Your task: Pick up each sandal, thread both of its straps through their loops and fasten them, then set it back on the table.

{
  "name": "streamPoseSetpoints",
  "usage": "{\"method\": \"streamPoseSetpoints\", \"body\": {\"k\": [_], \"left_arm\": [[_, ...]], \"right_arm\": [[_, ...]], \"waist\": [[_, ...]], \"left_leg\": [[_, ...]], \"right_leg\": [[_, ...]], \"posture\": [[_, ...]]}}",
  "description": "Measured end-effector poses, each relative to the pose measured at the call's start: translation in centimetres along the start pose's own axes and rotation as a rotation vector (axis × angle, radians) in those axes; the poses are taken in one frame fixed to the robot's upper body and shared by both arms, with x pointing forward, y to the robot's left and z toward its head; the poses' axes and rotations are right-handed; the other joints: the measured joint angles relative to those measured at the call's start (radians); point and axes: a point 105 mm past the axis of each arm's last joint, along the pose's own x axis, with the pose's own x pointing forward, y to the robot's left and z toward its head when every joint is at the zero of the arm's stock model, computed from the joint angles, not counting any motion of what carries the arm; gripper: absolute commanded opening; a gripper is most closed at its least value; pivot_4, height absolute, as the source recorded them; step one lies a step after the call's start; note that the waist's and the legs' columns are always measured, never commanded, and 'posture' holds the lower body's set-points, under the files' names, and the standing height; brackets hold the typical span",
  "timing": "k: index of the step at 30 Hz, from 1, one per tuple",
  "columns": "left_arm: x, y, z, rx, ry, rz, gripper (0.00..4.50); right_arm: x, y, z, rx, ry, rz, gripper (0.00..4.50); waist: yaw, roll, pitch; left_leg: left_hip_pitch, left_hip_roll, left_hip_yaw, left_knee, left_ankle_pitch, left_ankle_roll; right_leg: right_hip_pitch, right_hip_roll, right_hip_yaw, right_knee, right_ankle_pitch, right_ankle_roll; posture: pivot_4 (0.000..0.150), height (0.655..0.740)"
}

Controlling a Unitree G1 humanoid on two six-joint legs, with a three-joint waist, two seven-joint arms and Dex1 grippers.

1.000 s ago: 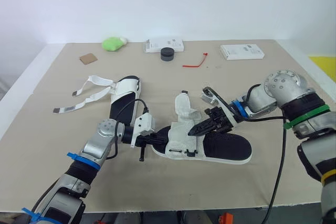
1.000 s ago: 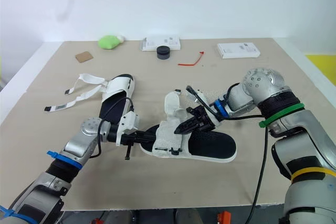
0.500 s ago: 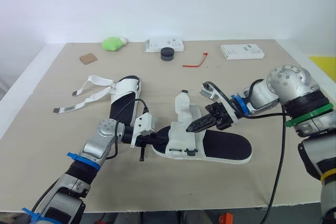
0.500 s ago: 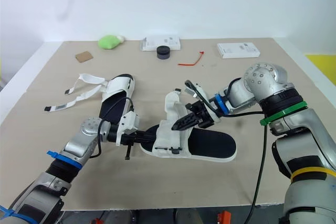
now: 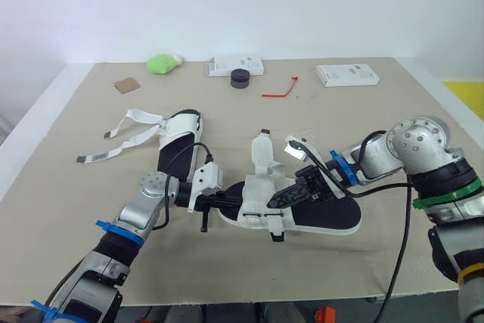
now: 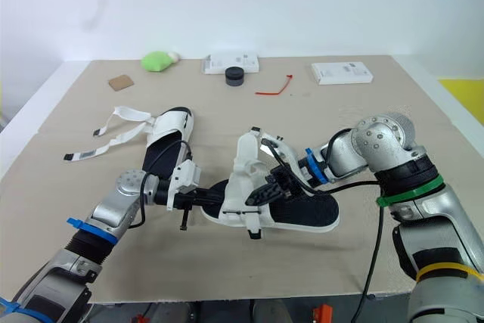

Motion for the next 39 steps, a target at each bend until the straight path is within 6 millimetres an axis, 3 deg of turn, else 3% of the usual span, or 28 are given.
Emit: {"method": "streamPoseSetpoints", "body": {"k": [9, 13, 16, 23, 27, 33, 35, 39], "left_arm": [[0.1, 0.0, 0.1, 0.001, -0.003, -0.004, 0.00], [0.1, 0.1, 0.2, 0.002, -0.004, -0.004, 0.00], [0.2, 0.1, 0.2, 0.001, -0.005, -0.004, 0.00], [0.3, 0.2, 0.3, 0.002, -0.007, -0.007, 0.00], [0.4, 0.1, 0.3, 0.000, -0.011, -0.016, 0.00], [0.6, 0.0, 0.3, -0.002, -0.013, -0.027, 0.00], [0.6, 0.0, 0.2, -0.005, -0.012, -0.020, 0.00], [0.7, 0.0, 0.2, -0.007, -0.014, -0.012, 0.00]], "right_arm": [[0.1, 1.1, -0.9, -0.083, 0.004, 0.027, 0.06], [0.1, 1.3, -1.6, -0.112, 0.009, 0.039, 1.42], [-0.3, 1.5, -1.8, -0.132, 0.012, 0.050, 2.94], [-2.5, 1.0, -1.5, -0.118, -0.038, 0.029, 2.94], [-5.0, 2.3, -1.4, -0.155, -0.096, 0.061, 2.94], [-6.8, 4.4, -4.5, -0.194, -0.104, 0.142, 2.94], [-5.6, 4.5, -6.0, -0.248, -0.068, 0.115, 2.94], [-2.8, 2.1, -7.4, -0.225, -0.078, 0.035, 2.94]], "waist": [[0.001, 0.000, 0.000], [0.002, 0.000, 0.000], [0.002, 0.000, 0.000], [0.002, 0.000, 0.000], [0.005, 0.000, 0.001], [0.007, -0.001, 0.001], [0.006, -0.003, 0.001], [0.006, -0.004, 0.001]], "left_leg": [[-0.001, 0.000, 0.000, 0.000, 0.000, 0.000], [-0.001, -0.001, 0.000, 0.000, 0.000, 0.000], [-0.001, -0.001, 0.000, 0.000, 0.000, 0.000], [-0.001, -0.003, 0.000, 0.000, 0.000, 0.000], [-0.002, -0.005, 0.000, 0.000, 0.000, 0.000], [-0.003, -0.007, 0.000, 0.000, -0.001, -0.002], [-0.001, -0.007, 0.000, 0.000, -0.001, -0.002], [-0.002, -0.006, 0.001, 0.004, -0.001, -0.002]], "right_leg": [[0.000, 0.000, 0.000, 0.000, -0.001, 0.001], [0.000, -0.001, 0.000, 0.000, -0.001, 0.001], [0.000, -0.001, 0.000, 0.000, -0.001, 0.001], [0.000, -0.003, 0.000, 0.000, -0.001, 0.001], [0.000, -0.005, 0.000, 0.000, -0.003, 0.003], [0.001, -0.008, 0.000, -0.001, -0.004, 0.006], [0.002, -0.007, -0.001, -0.001, -0.004, 0.006], [0.002, -0.008, -0.001, -0.001, -0.004, 0.007]], "posture": [[0.150, 0.7400], [0.150, 0.7400], [0.150, 0.7400], [0.150, 0.7400], [0.150, 0.7400], [0.150, 0.7400], [0.150, 0.7400], [0.150, 0.7400]]}}
